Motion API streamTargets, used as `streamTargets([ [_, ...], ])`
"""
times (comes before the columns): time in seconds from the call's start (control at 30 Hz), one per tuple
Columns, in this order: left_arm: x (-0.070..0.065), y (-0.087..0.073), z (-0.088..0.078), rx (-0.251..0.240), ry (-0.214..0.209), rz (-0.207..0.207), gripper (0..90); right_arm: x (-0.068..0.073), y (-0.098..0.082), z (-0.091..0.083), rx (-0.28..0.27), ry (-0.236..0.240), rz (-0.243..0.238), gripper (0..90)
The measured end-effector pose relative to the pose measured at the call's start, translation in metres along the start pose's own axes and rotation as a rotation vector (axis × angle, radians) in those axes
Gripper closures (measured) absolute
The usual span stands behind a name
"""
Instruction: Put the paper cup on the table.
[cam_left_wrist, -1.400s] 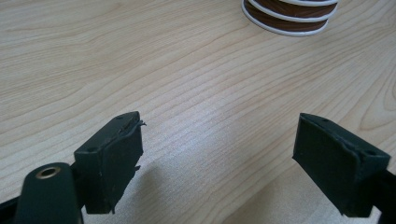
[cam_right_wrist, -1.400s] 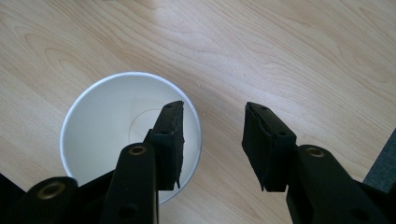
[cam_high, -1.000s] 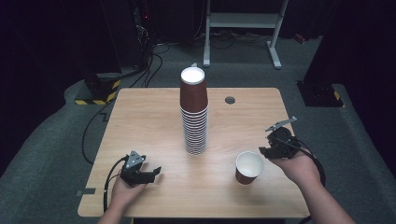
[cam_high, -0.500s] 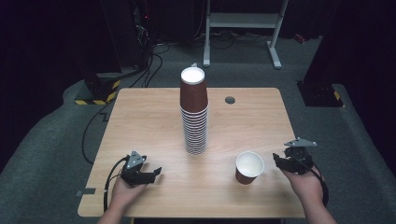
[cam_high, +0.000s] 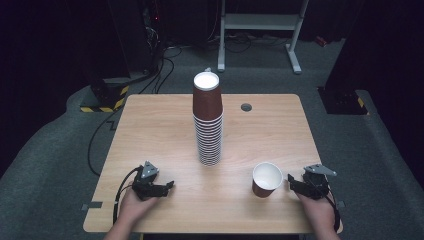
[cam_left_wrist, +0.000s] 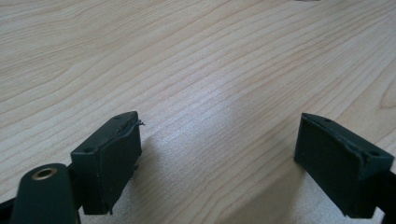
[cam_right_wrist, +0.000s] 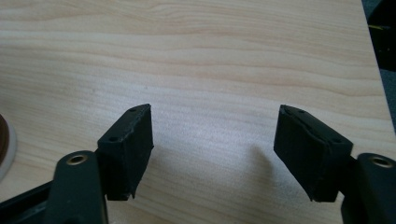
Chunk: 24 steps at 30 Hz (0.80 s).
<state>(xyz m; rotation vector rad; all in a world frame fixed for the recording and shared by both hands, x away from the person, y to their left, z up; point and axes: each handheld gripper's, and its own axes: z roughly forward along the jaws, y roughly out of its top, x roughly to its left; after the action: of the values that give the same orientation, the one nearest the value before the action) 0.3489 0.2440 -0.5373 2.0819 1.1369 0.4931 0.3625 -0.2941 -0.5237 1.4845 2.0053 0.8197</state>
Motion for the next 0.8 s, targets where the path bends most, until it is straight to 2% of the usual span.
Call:
streamTargets([
  [0.07, 0.000, 0.000, 0.000, 0.004, 0.008, -0.008, 14.0, 0.002, -0.005, 0.003, -0.018, -0.019, -0.010, 24.6],
  [0.13, 0.000, 0.000, 0.000, 0.004, 0.017, -0.018, 13.8, 0.001, -0.005, 0.004, -0.002, -0.015, -0.009, 24.2],
  [0.23, -0.001, -0.001, -0.001, 0.003, 0.032, -0.035, 13.8, -0.001, -0.005, 0.005, 0.009, 0.025, 0.017, 23.7],
  [0.27, -0.001, -0.001, -0.001, 0.004, 0.034, -0.036, 13.7, -0.001, -0.005, 0.005, 0.009, 0.019, 0.012, 23.7],
  [0.33, -0.001, -0.001, -0.001, 0.007, 0.049, -0.044, 12.7, 0.004, -0.006, 0.004, 0.008, -0.012, 0.041, 23.6],
  [0.43, -0.002, -0.002, -0.002, 0.006, 0.057, -0.049, 12.5, 0.009, -0.007, 0.002, 0.006, -0.025, 0.027, 23.7],
  [0.47, -0.002, -0.002, -0.002, 0.005, 0.059, -0.049, 12.5, 0.009, -0.007, 0.002, 0.006, -0.025, 0.027, 23.7],
  [0.5, -0.001, -0.002, -0.002, 0.005, 0.054, -0.050, 12.7, 0.006, -0.007, 0.002, 0.011, -0.008, 0.047, 22.8],
  [0.8, -0.001, -0.001, -0.001, 0.002, 0.043, -0.040, 14.0, 0.006, -0.007, 0.002, 0.011, -0.012, 0.046, 22.8],
])
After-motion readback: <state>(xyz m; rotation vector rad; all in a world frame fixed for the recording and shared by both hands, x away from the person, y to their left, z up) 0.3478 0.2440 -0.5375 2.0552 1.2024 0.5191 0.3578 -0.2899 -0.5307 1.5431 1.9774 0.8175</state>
